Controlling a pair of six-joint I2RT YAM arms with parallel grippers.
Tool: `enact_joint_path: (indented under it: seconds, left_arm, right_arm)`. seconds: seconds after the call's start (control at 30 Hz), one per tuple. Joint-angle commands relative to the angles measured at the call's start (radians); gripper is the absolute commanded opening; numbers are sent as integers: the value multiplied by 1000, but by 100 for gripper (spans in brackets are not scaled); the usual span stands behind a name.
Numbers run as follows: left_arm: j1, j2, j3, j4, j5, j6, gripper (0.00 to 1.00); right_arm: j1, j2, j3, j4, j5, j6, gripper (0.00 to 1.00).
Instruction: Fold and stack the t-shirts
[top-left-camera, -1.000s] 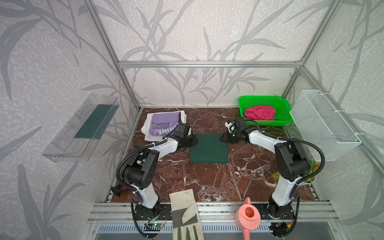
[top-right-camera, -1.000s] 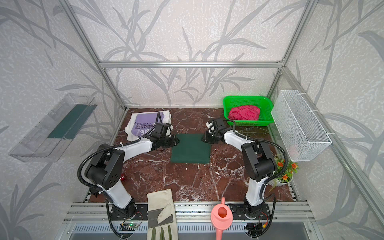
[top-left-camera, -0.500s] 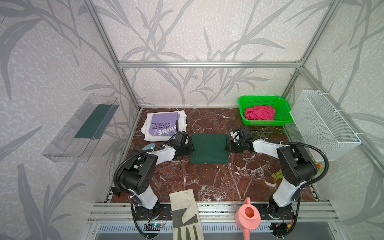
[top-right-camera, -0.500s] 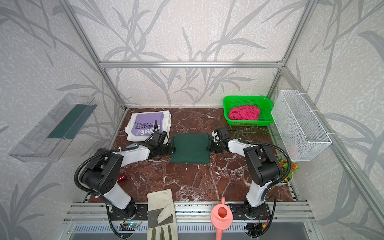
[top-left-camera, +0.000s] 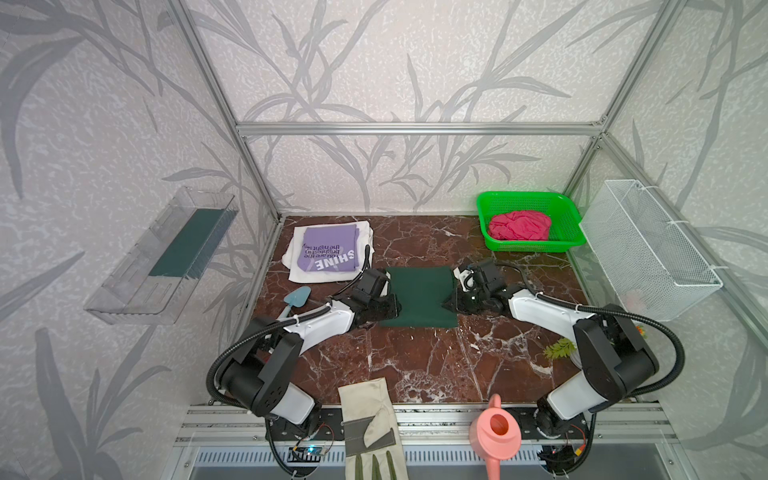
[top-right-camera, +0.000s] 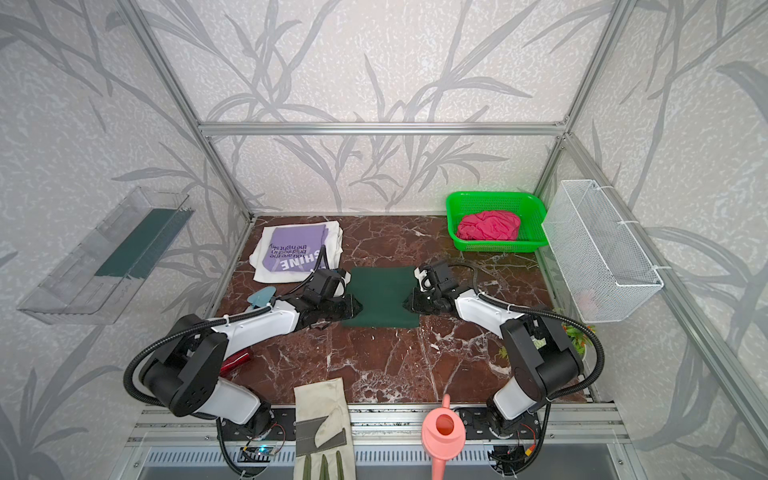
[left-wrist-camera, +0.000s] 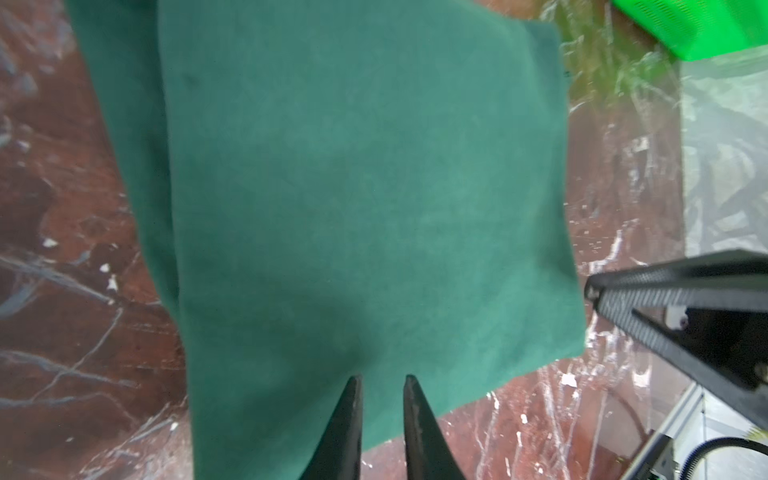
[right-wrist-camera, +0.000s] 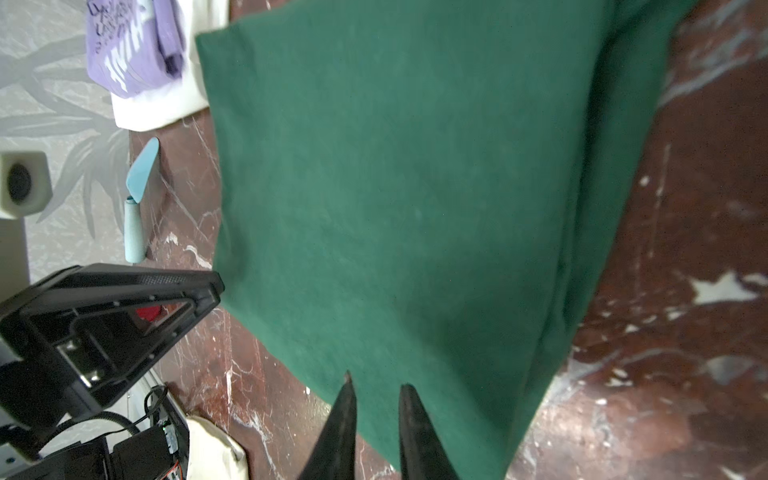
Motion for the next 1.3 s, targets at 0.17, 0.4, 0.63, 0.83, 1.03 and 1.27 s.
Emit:
enact_joint_path:
  seconds: [0.17, 0.4, 0.63, 0.83, 1.03, 1.27]
  left_arm:
    - [27, 24, -80, -9, -32, -11, 20]
    - [35, -92, -144, -62, -56, -15, 20]
    - [13, -172, -74, -115, 20, -15, 22]
    - [-1, -133, -32, -120, 59, -10, 22]
    - [-1, -107, -76, -99, 59, -10, 22]
    - [10, -40, -131, -62, 18, -35, 22]
  right_arm:
    - [-29, -5, -114, -11, 5, 7, 21]
    - [-78, -104, -113, -142, 34, -59, 21]
    - [5, -181, 14, -200, 43, -23, 21]
    - [176, -23, 101, -32, 4, 82, 21]
    - [228, 156, 104, 181, -52, 167, 21]
    - [217, 227, 60, 258, -62, 183, 20]
